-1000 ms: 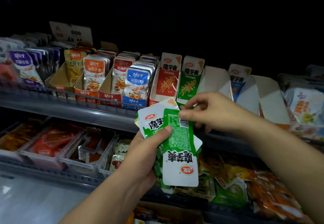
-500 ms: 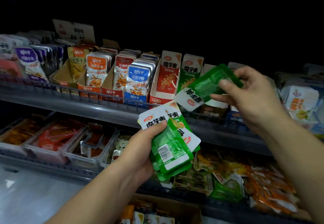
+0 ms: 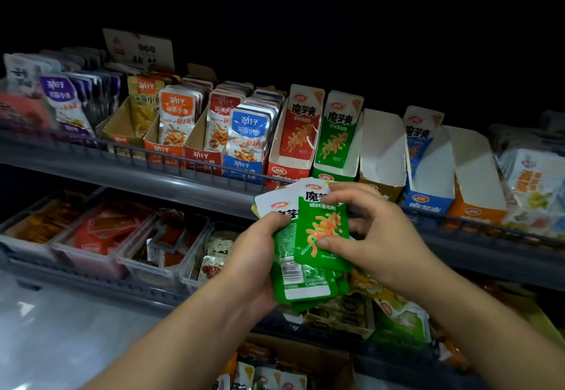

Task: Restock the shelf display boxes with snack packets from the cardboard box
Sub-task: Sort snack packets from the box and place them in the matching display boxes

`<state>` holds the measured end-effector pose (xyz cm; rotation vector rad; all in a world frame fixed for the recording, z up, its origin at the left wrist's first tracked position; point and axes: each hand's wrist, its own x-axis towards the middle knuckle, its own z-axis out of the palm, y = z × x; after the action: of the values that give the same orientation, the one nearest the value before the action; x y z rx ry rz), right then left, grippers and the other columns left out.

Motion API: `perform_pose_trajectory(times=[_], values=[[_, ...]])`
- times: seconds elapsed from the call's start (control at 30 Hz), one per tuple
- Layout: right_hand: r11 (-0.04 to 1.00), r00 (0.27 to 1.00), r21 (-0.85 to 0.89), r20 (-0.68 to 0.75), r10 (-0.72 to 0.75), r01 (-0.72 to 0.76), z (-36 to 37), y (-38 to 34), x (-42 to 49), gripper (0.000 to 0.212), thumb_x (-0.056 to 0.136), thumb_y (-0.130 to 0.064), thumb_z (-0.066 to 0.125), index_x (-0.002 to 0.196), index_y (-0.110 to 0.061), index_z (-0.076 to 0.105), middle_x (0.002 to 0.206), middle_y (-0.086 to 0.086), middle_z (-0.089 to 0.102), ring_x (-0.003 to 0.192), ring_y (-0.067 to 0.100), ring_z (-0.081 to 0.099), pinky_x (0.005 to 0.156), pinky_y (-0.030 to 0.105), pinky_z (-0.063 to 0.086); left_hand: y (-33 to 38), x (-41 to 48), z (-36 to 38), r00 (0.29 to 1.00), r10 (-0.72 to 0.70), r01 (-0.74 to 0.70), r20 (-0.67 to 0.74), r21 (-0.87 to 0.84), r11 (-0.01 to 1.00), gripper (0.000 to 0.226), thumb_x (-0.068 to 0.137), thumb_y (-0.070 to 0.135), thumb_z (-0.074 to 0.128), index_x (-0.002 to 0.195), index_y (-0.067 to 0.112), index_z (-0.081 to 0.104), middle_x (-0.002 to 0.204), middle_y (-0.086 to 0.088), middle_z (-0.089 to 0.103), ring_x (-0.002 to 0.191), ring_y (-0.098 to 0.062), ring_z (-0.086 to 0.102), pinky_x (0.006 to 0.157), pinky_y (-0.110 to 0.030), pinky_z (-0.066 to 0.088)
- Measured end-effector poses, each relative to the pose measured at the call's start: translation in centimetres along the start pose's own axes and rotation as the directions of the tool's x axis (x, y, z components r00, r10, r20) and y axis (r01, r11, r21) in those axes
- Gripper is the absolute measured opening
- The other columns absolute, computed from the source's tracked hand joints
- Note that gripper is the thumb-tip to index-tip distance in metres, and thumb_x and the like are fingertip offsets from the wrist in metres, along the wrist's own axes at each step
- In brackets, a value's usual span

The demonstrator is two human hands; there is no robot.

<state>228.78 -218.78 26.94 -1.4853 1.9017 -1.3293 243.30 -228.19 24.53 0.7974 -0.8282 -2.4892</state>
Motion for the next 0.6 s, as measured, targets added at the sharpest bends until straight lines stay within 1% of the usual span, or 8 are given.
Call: perform_pose_trajectory(times=[0.1, 0.2, 0.3, 0.33, 0.4, 0.5, 0.53, 0.6], values=[[0.997, 0.995, -0.054, -0.086, 0.054, -0.058, 0.1, -0.3, 0.1, 0.070, 0.067, -0.010, 0.091, 0.117, -0.049, 0.060, 0.148, -0.021, 0.034, 0.112, 0.013, 0.063, 0.081, 0.025, 0.060, -0.3, 0.0, 0.0, 0.998, 0.060, -0.060, 0.002, 0.014, 0.998, 0.030, 0.104, 0.021, 0.052, 0.128, 0.008, 0.063, 0.108, -0.023, 0.076, 0.086, -0.039, 0.076, 0.064, -0.047, 0.063], [0.987, 0.985, -0.120, -0.151, 0.087, -0.105, 0.0, -0.8, -0.1, 0.087, 0.065, -0.015, 0.093, 0.126, -0.057, 0.050, 0.157, -0.029, 0.015, 0.117, 0.016, 0.059, 0.085, 0.033, 0.060, -0.6, 0.2, 0.0, 0.989, 0.150, -0.149, -0.005, 0.017, 0.989, 0.027, 0.103, 0.016, 0.056, 0.129, 0.010, 0.061, 0.108, -0.021, 0.076, 0.089, -0.040, 0.076, 0.067, -0.051, 0.064], [0.982, 0.979, -0.108, -0.145, 0.141, -0.157, -0.2, -0.6, -0.1, 0.101, 0.064, -0.012, 0.093, 0.141, -0.053, 0.042, 0.164, -0.023, 0.007, 0.117, 0.020, 0.062, 0.084, 0.039, 0.061, -0.9, 0.2, -0.1, 0.979, 0.201, -0.201, -0.016, 0.024, 0.979, 0.029, 0.101, 0.015, 0.060, 0.130, 0.011, 0.060, 0.108, -0.020, 0.076, 0.090, -0.041, 0.076, 0.068, -0.054, 0.064], [0.983, 0.978, -0.053, -0.125, 0.165, -0.173, -0.3, -0.4, -0.1, 0.104, 0.064, -0.009, 0.093, 0.143, -0.051, 0.039, 0.165, -0.014, 0.013, 0.114, 0.019, 0.065, 0.082, 0.040, 0.062, -1.0, 0.2, -0.2, 0.977, 0.212, -0.212, -0.013, 0.027, 0.977, 0.030, 0.101, 0.015, 0.061, 0.130, 0.012, 0.059, 0.110, -0.020, 0.076, 0.092, -0.041, 0.076, 0.068, -0.054, 0.063], [0.974, 0.975, 0.108, -0.088, 0.206, -0.197, -0.1, -0.1, -0.4, 0.107, 0.065, 0.000, 0.090, 0.145, -0.048, 0.037, 0.153, 0.002, 0.043, 0.104, 0.020, 0.072, 0.079, 0.043, 0.062, -1.2, 0.3, -0.3, 0.971, 0.239, -0.239, 0.003, 0.033, 0.970, 0.032, 0.099, 0.014, 0.063, 0.131, 0.014, 0.059, 0.113, -0.020, 0.075, 0.095, -0.042, 0.075, 0.069, -0.052, 0.063], [0.965, 0.974, 0.187, -0.100, 0.203, -0.182, 0.4, -0.3, -1.2, 0.098, 0.067, 0.005, 0.087, 0.143, -0.038, 0.043, 0.116, -0.009, 0.069, 0.095, 0.018, 0.074, 0.076, 0.040, 0.063, -1.5, 0.5, -0.4, 0.955, 0.298, -0.298, 0.011, 0.038, 0.954, 0.036, 0.098, 0.010, 0.065, 0.133, 0.013, 0.058, 0.116, -0.020, 0.074, 0.099, -0.043, 0.074, 0.070, -0.052, 0.062], [0.962, 0.975, 0.209, -0.101, 0.198, -0.174, 0.7, -0.5, -1.5, 0.094, 0.068, 0.006, 0.086, 0.142, -0.034, 0.044, 0.106, -0.015, 0.072, 0.092, 0.016, 0.074, 0.075, 0.039, 0.063, -1.6, 0.6, -0.5, 0.948, 0.317, -0.317, 0.010, 0.034, 0.948, 0.037, 0.097, 0.009, 0.065, 0.134, 0.013, 0.058, 0.118, -0.020, 0.074, 0.101, -0.043, 0.073, 0.073, -0.054, 0.062], [0.943, 0.973, 0.285, -0.101, 0.207, -0.171, 1.1, -0.8, -2.0, 0.089, 0.070, 0.009, 0.083, 0.142, -0.029, 0.044, 0.101, -0.022, 0.072, 0.090, 0.015, 0.075, 0.073, 0.035, 0.063, -1.8, 0.8, -0.6, 0.939, 0.344, -0.345, 0.014, 0.028, 0.938, 0.039, 0.096, 0.009, 0.066, 0.134, 0.014, 0.058, 0.120, -0.019, 0.073, 0.105, -0.043, 0.072, 0.078, -0.058, 0.061]])
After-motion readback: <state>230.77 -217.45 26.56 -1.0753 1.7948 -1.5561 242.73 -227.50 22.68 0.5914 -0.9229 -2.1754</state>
